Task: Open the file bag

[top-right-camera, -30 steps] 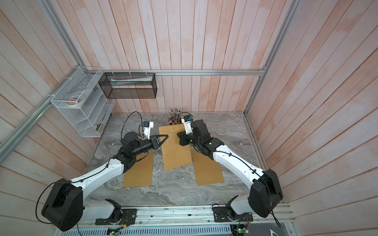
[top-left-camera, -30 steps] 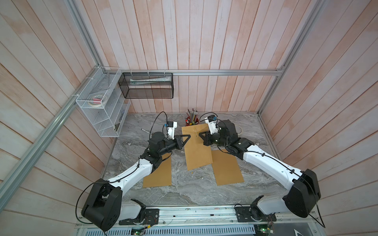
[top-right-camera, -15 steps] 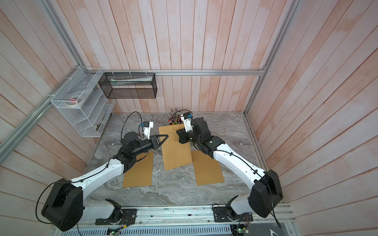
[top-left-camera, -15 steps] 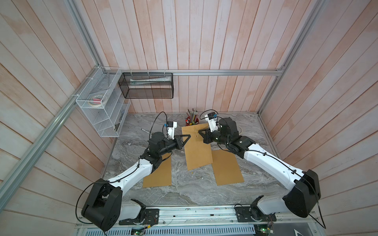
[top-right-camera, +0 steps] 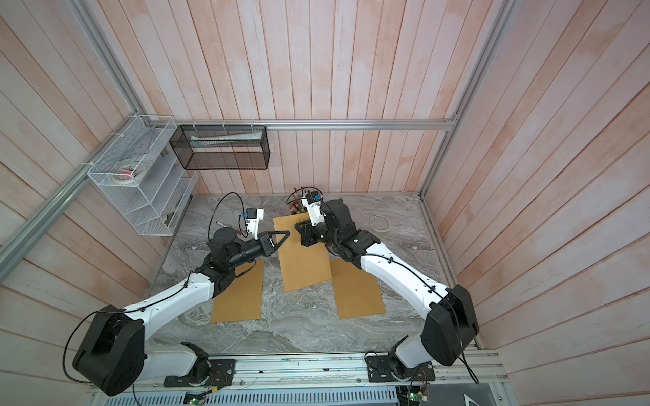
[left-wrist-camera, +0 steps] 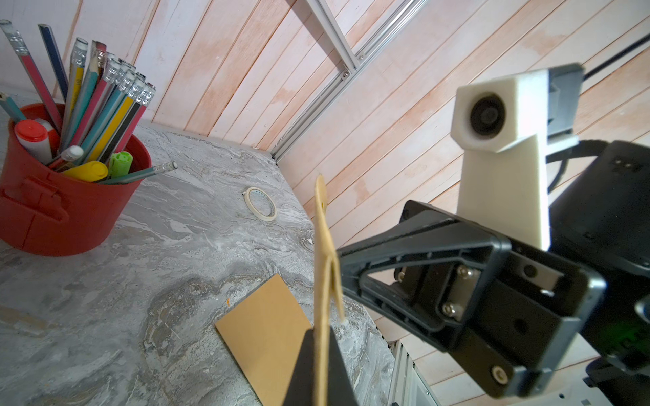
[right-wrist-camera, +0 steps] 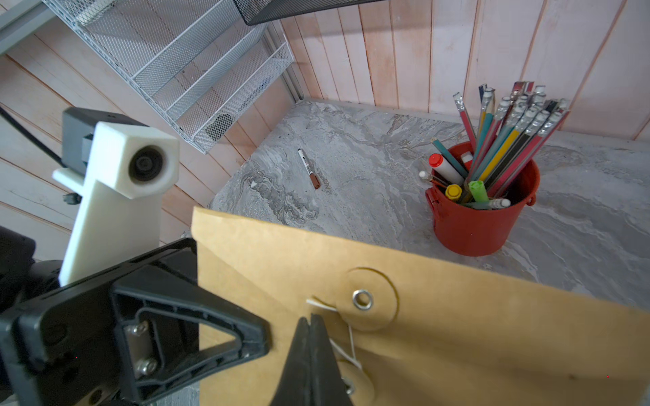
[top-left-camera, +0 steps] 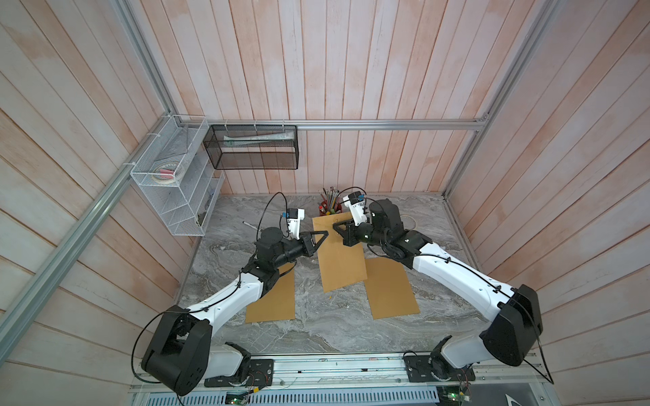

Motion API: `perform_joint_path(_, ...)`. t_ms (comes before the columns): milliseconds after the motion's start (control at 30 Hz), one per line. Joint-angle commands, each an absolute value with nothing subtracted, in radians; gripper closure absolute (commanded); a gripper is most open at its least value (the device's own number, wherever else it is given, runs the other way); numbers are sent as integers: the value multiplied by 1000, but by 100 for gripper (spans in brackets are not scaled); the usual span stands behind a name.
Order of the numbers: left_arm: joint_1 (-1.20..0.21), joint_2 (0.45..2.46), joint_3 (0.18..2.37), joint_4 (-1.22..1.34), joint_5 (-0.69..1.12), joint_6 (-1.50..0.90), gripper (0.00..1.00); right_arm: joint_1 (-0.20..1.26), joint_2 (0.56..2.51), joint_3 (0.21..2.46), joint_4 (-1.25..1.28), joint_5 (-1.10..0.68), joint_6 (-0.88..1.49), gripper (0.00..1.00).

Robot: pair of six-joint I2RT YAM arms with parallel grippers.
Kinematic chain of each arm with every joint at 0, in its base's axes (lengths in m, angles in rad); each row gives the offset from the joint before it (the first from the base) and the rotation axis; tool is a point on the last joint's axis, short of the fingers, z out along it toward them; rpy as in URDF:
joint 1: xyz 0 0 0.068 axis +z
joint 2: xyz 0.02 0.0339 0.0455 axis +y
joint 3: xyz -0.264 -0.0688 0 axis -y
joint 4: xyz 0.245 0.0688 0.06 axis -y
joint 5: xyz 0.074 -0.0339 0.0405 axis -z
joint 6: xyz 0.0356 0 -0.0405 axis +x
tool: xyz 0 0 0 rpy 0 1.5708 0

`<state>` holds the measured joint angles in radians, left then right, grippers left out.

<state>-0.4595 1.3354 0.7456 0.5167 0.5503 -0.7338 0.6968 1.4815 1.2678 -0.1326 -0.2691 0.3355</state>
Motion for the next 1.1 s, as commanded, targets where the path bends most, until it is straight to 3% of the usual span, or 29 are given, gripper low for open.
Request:
perform_joint_path(0, -463, 1344, 730, 555, 571, -745, 100, 714, 1498, 1309, -134, -298, 321, 100)
perform_joint_path(1067, -431, 1344, 730, 642, 489, -803, 100, 749, 1409, 1137, -89, -307, 386, 100)
